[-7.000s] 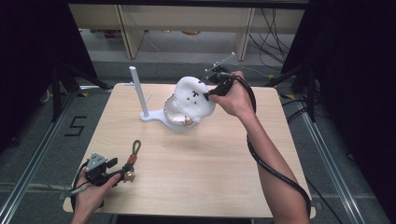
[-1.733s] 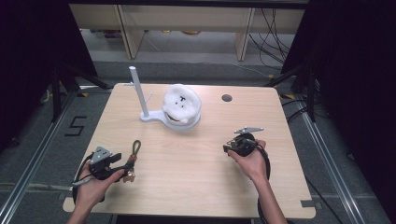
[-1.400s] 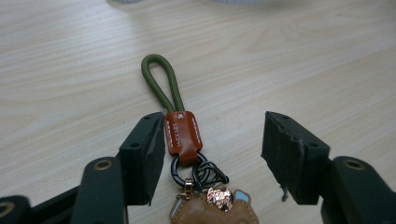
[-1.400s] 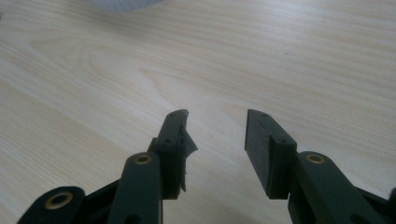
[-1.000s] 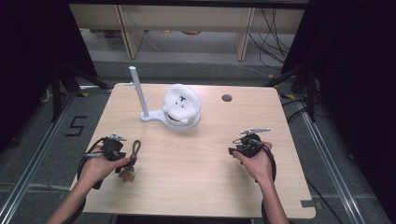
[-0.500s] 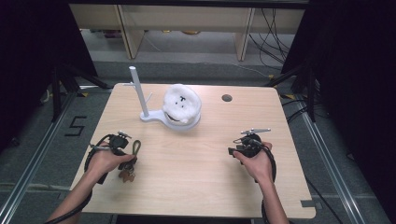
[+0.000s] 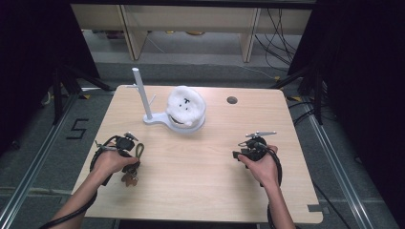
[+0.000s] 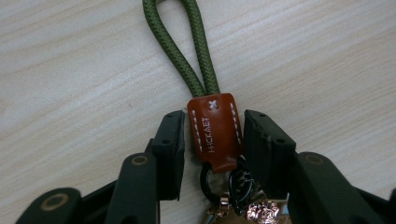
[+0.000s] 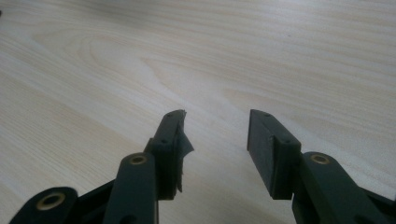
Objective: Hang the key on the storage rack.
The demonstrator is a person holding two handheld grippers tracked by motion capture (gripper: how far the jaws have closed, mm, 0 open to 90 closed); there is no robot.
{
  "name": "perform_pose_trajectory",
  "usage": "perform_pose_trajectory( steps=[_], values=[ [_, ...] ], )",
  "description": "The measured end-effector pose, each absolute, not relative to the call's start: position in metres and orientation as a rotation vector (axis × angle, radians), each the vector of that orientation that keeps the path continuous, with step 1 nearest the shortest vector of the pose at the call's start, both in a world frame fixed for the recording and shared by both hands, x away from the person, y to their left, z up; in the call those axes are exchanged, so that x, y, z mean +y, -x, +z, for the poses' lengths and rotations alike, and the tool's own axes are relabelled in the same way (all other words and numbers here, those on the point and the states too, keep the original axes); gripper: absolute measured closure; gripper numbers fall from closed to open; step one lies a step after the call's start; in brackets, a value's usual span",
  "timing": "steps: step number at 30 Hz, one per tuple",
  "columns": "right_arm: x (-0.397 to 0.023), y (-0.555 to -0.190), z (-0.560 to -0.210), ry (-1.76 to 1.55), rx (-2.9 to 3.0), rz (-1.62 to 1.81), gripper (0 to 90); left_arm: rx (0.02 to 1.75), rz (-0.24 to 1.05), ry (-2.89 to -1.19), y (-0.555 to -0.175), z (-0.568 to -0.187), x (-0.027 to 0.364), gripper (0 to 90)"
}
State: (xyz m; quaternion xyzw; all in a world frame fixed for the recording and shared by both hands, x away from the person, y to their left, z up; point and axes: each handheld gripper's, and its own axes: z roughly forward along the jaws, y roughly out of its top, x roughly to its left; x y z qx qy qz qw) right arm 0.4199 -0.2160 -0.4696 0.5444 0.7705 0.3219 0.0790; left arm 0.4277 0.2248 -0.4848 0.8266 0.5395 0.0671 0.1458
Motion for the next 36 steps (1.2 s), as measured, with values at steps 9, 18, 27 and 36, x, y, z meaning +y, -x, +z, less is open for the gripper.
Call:
perform_pose_trajectory(
  steps=[9,18,27,36],
  values=[
    [-0.218,-0.422,-0.472,-1.577,2.298,0.97,57.2,1.561,0.193,-2.387,-0.428,-0.486,0.222,60.2],
    [-0.218,-0.422,-0.472,-1.573,2.296,0.971,57.1,1.472,0.225,-2.487,-0.425,-0.483,0.219,66.4],
    [-0.219,-0.422,-0.472,-1.575,2.3,0.976,56.9,1.405,0.259,-2.49,-0.422,-0.483,0.222,67.5],
    [-0.216,-0.418,-0.47,-1.646,2.277,0.99,56.7,1.342,0.281,-2.32,-0.41,-0.477,0.234,67.6]
  ],
)
